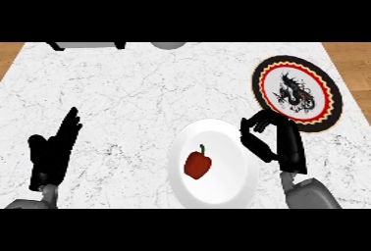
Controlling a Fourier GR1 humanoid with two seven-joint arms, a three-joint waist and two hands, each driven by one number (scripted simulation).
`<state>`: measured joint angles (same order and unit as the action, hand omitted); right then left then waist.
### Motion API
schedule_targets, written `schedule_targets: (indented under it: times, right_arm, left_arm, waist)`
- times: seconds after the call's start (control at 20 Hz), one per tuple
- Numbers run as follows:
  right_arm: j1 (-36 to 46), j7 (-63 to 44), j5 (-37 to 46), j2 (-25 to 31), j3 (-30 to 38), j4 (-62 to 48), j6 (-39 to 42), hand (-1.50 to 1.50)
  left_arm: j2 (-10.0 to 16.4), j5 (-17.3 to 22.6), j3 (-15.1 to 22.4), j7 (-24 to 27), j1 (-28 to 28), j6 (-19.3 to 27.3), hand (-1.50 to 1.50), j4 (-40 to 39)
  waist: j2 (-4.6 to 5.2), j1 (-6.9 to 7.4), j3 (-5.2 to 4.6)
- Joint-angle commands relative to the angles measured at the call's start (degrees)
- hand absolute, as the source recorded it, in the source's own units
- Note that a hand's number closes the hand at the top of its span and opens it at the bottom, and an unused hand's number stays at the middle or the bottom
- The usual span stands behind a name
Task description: Pick the bell pepper from the plate and place it in the plate
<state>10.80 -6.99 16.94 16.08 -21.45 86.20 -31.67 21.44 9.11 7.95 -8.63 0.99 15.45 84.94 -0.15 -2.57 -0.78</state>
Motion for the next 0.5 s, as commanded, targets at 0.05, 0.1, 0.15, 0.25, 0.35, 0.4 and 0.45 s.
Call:
schedule_targets:
  times: [0.05, 0.1, 0.15, 0.25, 0.35, 0.4, 0.45]
  right_arm:
    - [-10.6, 10.1, -4.2, -15.4, -3.9, 5.9, -13.5, -1.50]
    - [-12.7, 14.2, -4.0, -15.6, -7.7, 6.6, -13.8, -1.50]
    - [-14.4, 17.9, -3.8, -15.7, -11.1, 4.3, -13.9, -1.50]
    - [-18.7, 17.9, 1.5, -12.3, -15.3, 3.1, -10.5, -1.50]
    - [-14.4, 12.1, 5.5, -8.7, -13.4, -1.4, -8.4, -1.50]
    - [-11.3, 6.0, 9.6, -6.6, -13.1, -1.9, -7.1, -1.50]
    - [-13.5, 1.7, 11.6, -3.4, -13.3, 2.2, -5.9, -1.50]
  left_arm:
    - [-4.1, 0.2, 1.2, 0.2, -0.2, 1.8, 0.00, -2.2]
    - [-4.0, -0.4, 2.1, -3.1, 0.9, 2.4, 0.00, -0.4]
    - [-3.1, 0.2, 1.4, -3.2, 1.9, 0.9, 0.00, -0.9]
    - [-5.1, -2.2, 2.2, -1.7, 3.2, 2.4, 0.00, -3.9]
    - [-4.0, -1.9, 2.5, -2.1, 1.0, 0.7, 0.00, -2.1]
    - [-4.9, -2.0, 2.7, -3.2, 1.4, 2.2, 0.00, -0.7]
    - [-5.4, -2.5, 3.3, -3.0, 0.6, 2.8, 0.00, 0.5]
  waist:
    - [0.02, -0.24, 1.07]
    - [-0.06, 0.93, 1.05]
    - [0.12, 1.85, 0.94]
    - [0.11, 1.86, 0.78]
    - [0.14, 2.54, 0.76]
    - [0.10, 2.74, 0.69]
    - [-0.07, 2.37, 0.66]
